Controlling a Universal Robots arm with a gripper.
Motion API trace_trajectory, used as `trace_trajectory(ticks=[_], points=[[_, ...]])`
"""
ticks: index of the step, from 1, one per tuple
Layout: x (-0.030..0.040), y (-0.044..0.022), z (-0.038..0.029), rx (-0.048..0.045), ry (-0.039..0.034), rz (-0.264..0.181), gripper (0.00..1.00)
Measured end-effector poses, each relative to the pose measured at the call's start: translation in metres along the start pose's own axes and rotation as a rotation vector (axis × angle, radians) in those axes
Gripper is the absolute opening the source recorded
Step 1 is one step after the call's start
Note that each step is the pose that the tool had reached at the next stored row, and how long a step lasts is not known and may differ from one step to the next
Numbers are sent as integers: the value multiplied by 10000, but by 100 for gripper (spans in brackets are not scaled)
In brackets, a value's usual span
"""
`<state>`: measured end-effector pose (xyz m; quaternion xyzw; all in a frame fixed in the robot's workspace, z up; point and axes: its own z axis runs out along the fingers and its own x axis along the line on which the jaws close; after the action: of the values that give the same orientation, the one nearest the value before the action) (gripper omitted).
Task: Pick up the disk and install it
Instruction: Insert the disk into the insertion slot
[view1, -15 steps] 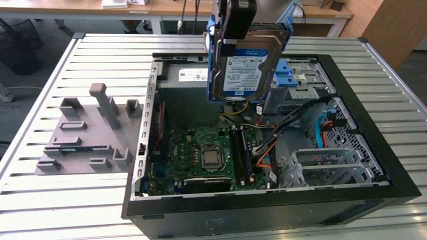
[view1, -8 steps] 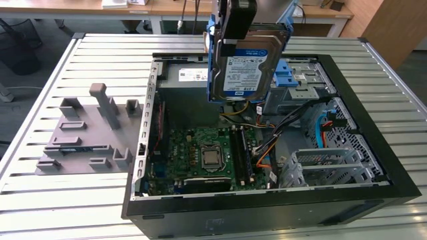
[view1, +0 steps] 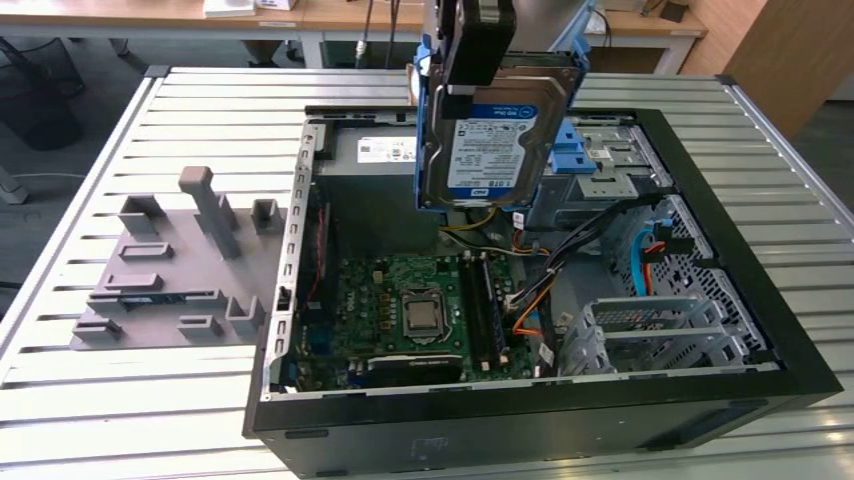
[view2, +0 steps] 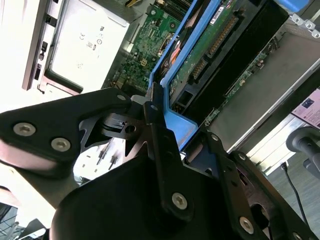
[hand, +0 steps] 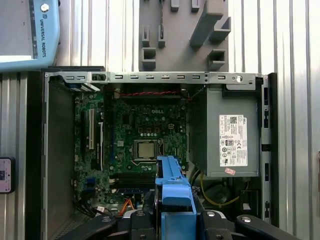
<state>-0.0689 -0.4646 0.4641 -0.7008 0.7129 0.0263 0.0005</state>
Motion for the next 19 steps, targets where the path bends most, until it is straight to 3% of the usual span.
trace_trajectory(ticks=[5, 15, 19], points=[[7, -1, -1, -1, 2, -1, 37], [151, -7, -5, 0, 1, 0, 37], [150, -103, -8, -3, 1, -1, 37]])
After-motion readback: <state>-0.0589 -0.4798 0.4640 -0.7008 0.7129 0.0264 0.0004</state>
